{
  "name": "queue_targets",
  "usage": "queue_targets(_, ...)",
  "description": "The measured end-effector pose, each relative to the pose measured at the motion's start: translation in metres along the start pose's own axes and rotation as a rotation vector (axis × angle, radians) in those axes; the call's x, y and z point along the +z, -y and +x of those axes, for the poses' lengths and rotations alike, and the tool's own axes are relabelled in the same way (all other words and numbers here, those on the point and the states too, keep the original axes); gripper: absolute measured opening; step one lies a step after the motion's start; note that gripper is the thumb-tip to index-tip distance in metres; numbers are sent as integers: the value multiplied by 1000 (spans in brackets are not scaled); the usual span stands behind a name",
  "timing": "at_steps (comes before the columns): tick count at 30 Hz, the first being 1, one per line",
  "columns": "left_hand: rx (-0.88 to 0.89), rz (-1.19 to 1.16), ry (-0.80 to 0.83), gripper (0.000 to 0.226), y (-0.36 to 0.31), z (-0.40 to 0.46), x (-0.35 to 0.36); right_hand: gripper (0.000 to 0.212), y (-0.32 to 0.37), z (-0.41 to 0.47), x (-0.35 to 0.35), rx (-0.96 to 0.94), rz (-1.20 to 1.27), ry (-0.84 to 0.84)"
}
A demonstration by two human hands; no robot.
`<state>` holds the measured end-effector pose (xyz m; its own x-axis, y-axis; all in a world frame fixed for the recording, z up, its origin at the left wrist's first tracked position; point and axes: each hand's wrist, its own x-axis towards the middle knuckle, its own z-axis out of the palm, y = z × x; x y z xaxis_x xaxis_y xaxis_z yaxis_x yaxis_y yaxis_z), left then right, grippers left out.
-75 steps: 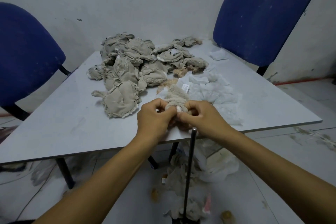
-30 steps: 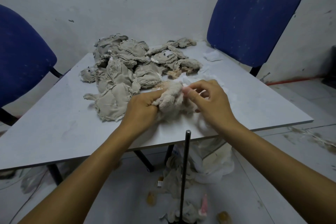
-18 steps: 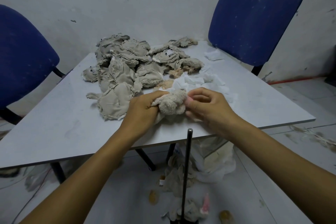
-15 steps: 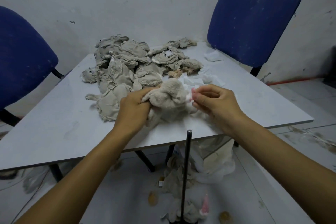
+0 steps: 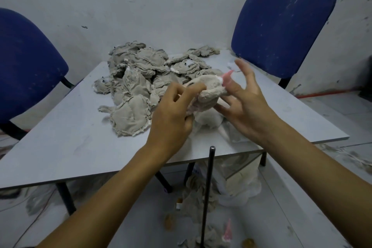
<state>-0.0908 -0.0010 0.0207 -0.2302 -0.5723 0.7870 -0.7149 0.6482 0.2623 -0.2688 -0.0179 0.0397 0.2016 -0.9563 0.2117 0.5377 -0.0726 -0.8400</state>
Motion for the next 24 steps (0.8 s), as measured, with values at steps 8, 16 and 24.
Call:
queue_targets(8, -114, -351, 170, 28, -7, -4, 7, 92, -5, -9, -3, -167, -174, 19)
queue_targets(16, -381, -421, 108, 36, -3, 14, -3, 87, 4, -15, -1, -389, -655, 71)
queue_targets(24, -657, -765, 14, 21, -23, 2, 12, 25, -19, -35, 3, -702, -1513, -208)
